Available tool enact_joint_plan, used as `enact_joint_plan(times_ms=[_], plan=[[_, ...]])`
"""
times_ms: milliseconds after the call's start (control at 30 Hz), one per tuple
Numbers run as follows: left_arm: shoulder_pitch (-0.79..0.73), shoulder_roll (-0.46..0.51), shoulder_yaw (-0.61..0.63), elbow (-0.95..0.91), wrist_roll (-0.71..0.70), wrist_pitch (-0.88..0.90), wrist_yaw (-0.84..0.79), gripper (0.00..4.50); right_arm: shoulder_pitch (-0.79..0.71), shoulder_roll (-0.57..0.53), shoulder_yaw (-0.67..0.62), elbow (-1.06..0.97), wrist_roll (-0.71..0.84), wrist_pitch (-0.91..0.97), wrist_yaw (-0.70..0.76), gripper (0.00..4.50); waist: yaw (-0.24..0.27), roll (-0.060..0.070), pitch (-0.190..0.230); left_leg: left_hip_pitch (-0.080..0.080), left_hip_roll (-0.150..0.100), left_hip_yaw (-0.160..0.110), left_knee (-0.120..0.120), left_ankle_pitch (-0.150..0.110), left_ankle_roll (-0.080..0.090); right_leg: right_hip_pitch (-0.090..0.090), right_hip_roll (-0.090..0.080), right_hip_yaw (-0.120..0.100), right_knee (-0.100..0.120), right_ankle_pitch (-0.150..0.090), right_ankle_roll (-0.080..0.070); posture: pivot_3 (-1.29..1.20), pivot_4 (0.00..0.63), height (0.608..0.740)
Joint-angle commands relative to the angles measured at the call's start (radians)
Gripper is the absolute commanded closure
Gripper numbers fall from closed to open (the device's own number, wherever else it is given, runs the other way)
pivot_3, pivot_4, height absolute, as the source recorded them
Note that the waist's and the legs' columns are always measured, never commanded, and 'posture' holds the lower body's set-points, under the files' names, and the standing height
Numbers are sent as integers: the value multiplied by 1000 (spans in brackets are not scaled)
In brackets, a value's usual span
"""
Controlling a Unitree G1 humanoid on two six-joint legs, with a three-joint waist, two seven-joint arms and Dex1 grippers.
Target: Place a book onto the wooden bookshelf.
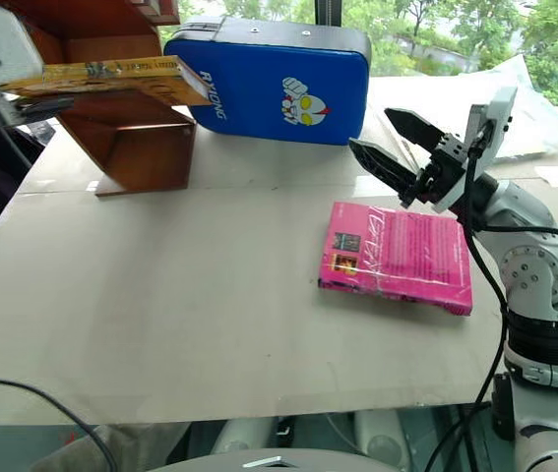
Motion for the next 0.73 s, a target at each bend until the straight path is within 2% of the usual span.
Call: enact_joint_plan(times_ms=[33,167,233,367,433,533,633,733], plan=[[228,-192,111,-358,-260,362,62,29,121,-33,-60,-70,-20,-35,24,0,-3,1,0,1,0,0,0,0,0,2,0,1,0,0,0,0,150,740],[551,-455,124,-614,-364,497,232,29,364,-83,-100,-101,-146,-152,94,0,-8,0,0,0,1,0,0,0,0,0,1,2,0,0,0,0,150,740],[721,-563,83,-681,-367,464,307,29,513,-93,-122,-96,-222,-261,155,0,-7,0,0,1,1,1,0,0,0,1,0,3,-1,0,0,0,150,740],[1025,-688,50,-682,-321,295,401,29,784,-42,-201,-48,-296,-459,236,0,5,1,-1,8,2,1,-2,0,0,6,0,4,-1,0,-1,0,150,740],[1155,-719,47,-619,-274,157,428,29,909,-2,-240,14,-333,-575,274,0,16,2,-4,19,4,2,-5,-1,0,17,-2,5,-7,-4,-4,0,150,740],[1300,-730,40,-532,-251,6,416,29,1013,37,-267,115,-372,-704,313,0,16,5,-7,21,10,2,-5,-4,-5,23,-2,5,-15,-5,-3,0,150,740],[1359,-737,22,-507,-261,-77,414,29,1029,44,-254,191,-396,-771,333,0,13,9,-11,20,11,3,-5,-4,-6,23,-4,4,-17,-5,-3,0,150,740],[1395,-736,1,-502,-257,-121,423,29,986,39,-233,268,-419,-814,332,0,10,10,-11,17,11,6,-5,-5,-4,24,-7,4,-18,-5,-3,0,150,740]])
